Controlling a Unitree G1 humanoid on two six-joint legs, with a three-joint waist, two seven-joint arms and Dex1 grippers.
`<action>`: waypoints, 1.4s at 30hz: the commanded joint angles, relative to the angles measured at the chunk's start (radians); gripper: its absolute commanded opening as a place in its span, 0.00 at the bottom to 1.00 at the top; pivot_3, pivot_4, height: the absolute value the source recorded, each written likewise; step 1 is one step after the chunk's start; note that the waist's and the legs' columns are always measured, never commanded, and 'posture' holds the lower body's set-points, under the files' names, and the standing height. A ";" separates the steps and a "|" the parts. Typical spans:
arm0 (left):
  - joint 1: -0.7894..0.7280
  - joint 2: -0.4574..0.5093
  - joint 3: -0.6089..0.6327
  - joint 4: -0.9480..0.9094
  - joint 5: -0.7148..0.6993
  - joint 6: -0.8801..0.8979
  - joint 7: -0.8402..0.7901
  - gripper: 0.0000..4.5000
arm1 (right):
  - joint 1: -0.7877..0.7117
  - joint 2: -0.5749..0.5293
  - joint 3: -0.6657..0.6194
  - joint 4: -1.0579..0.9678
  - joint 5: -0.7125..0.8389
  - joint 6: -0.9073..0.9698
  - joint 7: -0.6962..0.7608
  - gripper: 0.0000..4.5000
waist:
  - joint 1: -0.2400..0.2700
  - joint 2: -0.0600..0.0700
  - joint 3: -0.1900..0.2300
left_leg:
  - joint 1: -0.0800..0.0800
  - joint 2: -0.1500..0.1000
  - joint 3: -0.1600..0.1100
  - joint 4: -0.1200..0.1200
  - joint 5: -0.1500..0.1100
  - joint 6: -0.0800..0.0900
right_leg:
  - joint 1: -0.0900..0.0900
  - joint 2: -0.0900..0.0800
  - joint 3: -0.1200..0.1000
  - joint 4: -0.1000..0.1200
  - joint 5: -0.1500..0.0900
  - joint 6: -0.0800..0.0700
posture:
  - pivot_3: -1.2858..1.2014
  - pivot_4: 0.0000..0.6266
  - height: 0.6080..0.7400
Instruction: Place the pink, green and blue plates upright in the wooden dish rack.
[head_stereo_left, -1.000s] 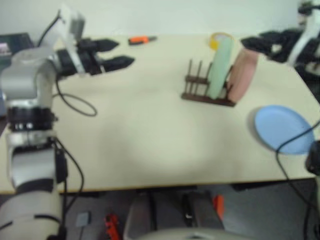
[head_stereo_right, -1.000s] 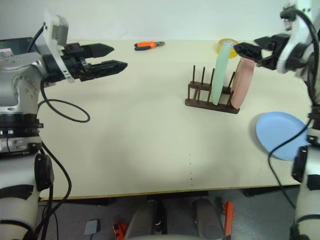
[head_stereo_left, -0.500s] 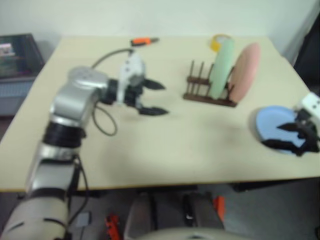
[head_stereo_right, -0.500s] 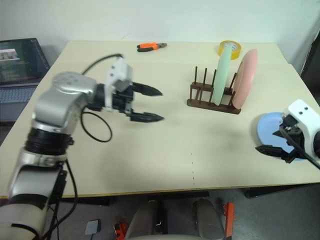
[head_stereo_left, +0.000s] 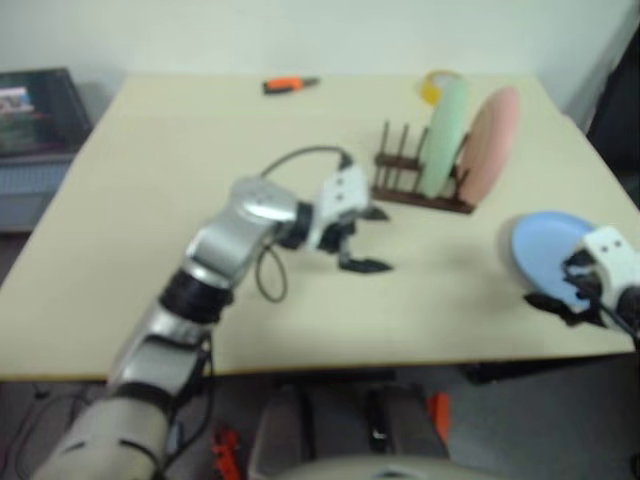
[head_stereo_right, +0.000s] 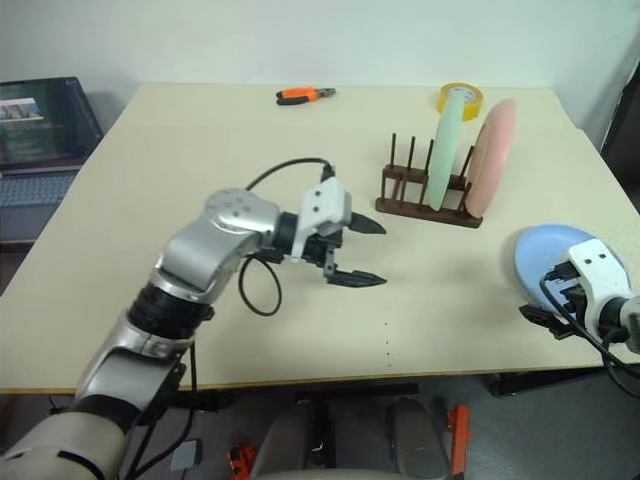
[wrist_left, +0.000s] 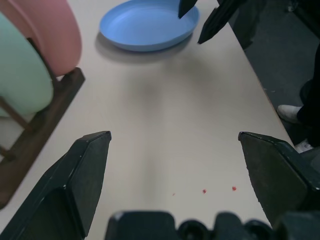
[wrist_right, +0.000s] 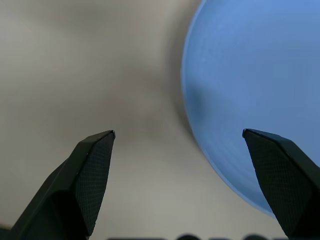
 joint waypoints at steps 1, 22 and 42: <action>-0.005 -0.018 -0.004 -0.041 0.013 0.008 0.032 1.00 | 0.001 -0.001 0.050 0.055 -0.053 -0.117 -0.009 0.99 | -0.001 0.000 0.000 | 0.000 0.000 0.000 0.000 0.000 0.000 | 0.000 0.000 0.000 0.000 0.000 0.000 | 0.52 0.24 1.00; -0.046 0.017 0.060 -0.022 -0.015 0.026 0.030 1.00 | -0.025 -0.083 -0.004 0.025 -0.024 -0.151 0.095 0.00 | 0.002 0.001 -0.001 | 0.000 0.000 -0.001 0.002 0.000 0.000 | 0.001 0.001 -0.001 0.000 0.000 0.000 | 0.52 0.24 1.00; -0.162 0.111 0.291 0.283 -0.076 -0.049 0.011 1.00 | -1.240 -0.061 0.168 0.329 0.110 -0.101 -0.040 0.00 | -0.025 0.005 0.000 | 0.001 0.000 0.003 -0.005 0.000 0.000 | -0.002 0.000 0.002 -0.004 -0.003 -0.008 | 0.52 0.24 1.00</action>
